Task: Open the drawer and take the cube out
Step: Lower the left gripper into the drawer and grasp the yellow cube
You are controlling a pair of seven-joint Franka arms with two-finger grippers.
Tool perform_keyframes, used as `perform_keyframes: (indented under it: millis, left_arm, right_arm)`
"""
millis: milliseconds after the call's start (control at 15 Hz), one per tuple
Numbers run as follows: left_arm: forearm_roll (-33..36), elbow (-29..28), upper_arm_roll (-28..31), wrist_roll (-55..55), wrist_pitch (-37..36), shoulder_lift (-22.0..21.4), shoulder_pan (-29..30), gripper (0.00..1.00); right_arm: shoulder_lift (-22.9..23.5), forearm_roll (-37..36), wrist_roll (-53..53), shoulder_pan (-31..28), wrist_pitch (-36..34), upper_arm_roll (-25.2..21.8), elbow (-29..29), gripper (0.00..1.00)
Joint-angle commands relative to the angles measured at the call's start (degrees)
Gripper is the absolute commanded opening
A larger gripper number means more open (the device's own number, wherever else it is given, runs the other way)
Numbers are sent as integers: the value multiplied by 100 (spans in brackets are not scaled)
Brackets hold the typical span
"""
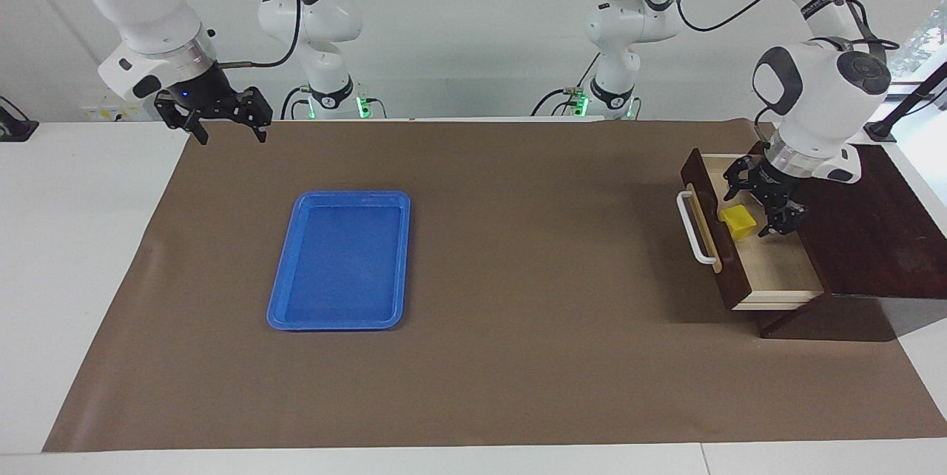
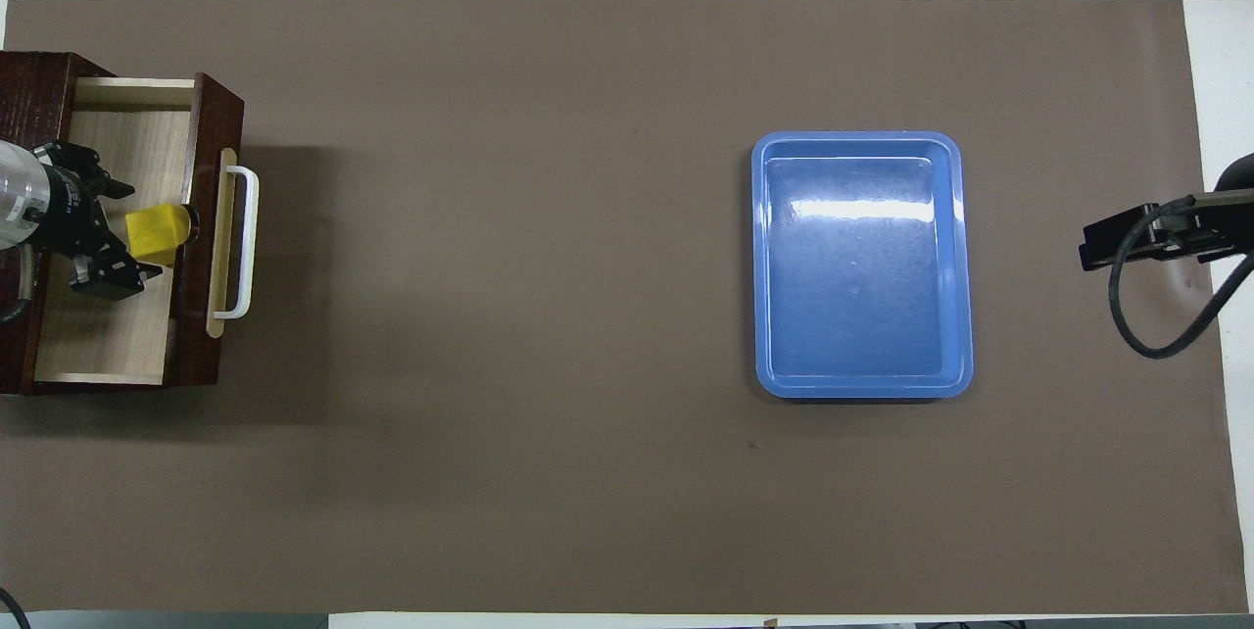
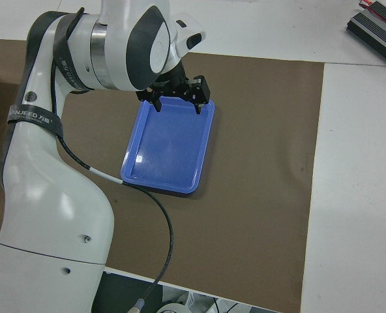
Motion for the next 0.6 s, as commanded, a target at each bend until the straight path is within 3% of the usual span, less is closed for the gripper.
perform_keyframes:
  millis: [0,533]
  left_arm:
    - [-79,-123,20,3,156,-32,-36,97]
    - [-87,-149,11,328,121,-32,-36,95]
  right_arm:
    - [-197,116,-80,-55,151,30,-279,100]
    - [-224,117,-62,-55,168,30,-367,100]
